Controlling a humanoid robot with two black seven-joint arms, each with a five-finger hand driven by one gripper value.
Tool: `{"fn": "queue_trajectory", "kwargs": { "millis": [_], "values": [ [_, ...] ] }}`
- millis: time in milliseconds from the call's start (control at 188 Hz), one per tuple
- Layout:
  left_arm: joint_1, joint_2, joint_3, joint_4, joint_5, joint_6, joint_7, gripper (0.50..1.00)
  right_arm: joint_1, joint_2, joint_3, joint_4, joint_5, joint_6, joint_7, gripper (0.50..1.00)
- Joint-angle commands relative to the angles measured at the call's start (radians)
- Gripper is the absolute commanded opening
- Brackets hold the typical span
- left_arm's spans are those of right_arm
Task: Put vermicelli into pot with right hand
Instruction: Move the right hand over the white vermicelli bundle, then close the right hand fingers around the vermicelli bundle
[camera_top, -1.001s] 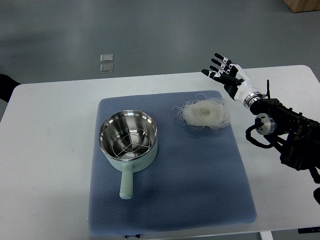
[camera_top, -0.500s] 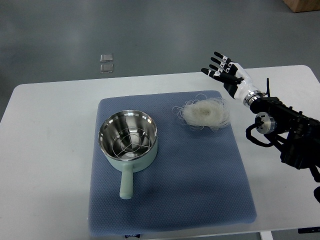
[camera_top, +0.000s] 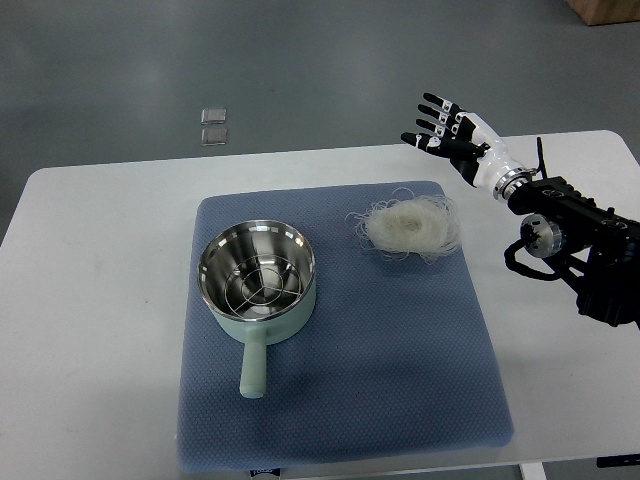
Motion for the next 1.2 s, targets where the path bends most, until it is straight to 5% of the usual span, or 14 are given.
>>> {"fn": "queue_trajectory", "kwargs": {
  "millis": [0, 224, 570, 1192],
  "values": [
    [0.000, 0.000, 0.000, 0.000, 0.001, 0.000, 0.000, 1.000, 0.034, -0.023, -0.056, 0.002, -0.029, 0.024, 0.000, 0.921],
    [0.000, 0.000, 0.000, 0.000, 0.001, 0.000, 0.000, 1.000, 0.143, -0.104, -0.270, 0.037, -0.166, 0.093, 0.037, 0.921],
    [0.000, 0.000, 0.000, 0.002, 0.001, 0.000, 0.002, 1.000, 0.331, -0.132, -0.625, 0.111, -0.470, 0.101, 0.100, 0.919],
    [0.000, 0.000, 0.000, 0.002, -0.001, 0.000, 0.000, 1.000, 0.421, 0.002, -0.981, 0.086, -0.683, -0.047, 0.061, 0.907]
  ]
}}
